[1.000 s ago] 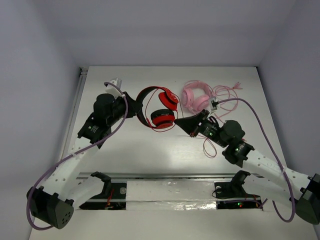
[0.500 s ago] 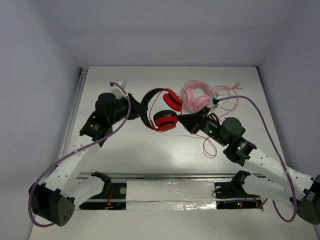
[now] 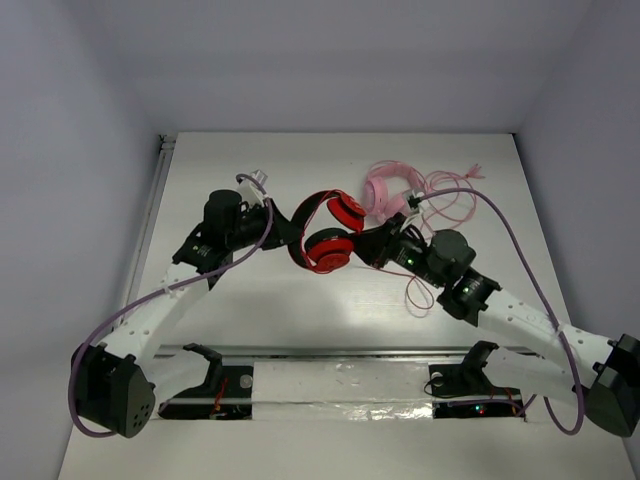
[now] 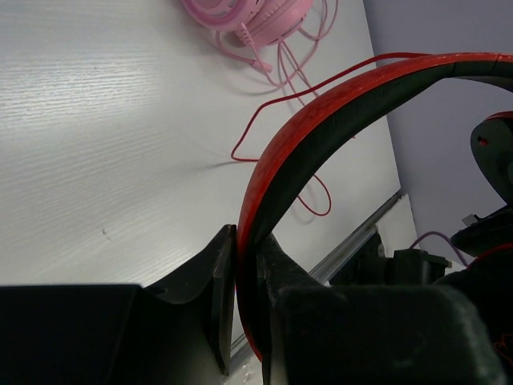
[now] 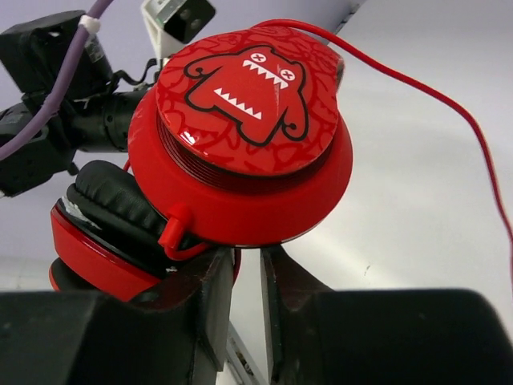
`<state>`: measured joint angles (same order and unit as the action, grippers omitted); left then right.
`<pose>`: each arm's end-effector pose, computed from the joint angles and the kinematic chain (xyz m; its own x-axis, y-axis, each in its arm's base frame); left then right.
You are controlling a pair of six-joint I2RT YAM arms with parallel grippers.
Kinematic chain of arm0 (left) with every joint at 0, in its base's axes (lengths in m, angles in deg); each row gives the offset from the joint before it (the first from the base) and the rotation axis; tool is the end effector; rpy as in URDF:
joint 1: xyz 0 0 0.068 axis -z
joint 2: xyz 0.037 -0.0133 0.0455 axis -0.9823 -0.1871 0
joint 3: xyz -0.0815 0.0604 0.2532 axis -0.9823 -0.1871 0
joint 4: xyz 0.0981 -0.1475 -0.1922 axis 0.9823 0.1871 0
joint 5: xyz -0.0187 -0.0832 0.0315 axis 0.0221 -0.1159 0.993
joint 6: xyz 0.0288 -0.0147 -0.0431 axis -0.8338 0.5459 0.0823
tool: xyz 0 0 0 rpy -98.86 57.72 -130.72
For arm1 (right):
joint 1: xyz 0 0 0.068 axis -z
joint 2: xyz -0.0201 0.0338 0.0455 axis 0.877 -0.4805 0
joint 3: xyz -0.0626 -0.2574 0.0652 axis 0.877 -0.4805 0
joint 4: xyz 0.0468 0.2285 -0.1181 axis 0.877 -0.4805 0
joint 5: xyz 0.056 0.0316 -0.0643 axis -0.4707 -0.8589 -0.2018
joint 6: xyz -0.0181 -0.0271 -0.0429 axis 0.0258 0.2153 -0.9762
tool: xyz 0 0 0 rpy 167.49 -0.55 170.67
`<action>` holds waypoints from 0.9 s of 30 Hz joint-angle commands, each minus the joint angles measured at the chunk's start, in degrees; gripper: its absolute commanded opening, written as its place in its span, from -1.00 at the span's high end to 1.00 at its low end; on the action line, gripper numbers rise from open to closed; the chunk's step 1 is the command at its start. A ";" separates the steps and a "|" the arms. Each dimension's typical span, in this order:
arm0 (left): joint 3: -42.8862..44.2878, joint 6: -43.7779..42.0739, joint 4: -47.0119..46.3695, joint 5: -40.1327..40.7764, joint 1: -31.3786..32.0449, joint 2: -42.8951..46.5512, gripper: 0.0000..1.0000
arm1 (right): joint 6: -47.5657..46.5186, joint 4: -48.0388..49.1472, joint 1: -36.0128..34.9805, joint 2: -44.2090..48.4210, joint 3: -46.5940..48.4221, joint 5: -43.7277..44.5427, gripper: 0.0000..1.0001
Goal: Wrap the headphones
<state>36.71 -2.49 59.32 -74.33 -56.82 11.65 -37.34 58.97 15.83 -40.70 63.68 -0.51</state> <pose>0.2230 -0.1103 0.3087 -0.6587 -0.2647 -0.7043 0.4647 0.5931 -0.6575 0.1585 0.1654 0.3150 -0.3932 0.3904 -0.8324 -0.6664 0.5027 0.5506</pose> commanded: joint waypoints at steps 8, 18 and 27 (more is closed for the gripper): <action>0.94 7.13 -6.63 0.74 -0.94 3.13 1.00 | 1.09 -3.41 0.01 1.21 -0.78 -2.68 0.11; 1.91 9.33 -6.54 1.29 -3.75 3.22 1.00 | -0.05 -8.59 0.01 4.55 -3.16 0.13 -0.41; 3.40 9.07 -5.14 0.23 -6.66 4.10 1.00 | -1.02 -12.28 0.01 7.99 -4.83 4.79 -0.04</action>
<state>36.34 4.00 58.22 -72.08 -62.97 13.00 -37.32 48.65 15.87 -32.92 60.10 1.56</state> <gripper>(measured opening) 0.087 0.568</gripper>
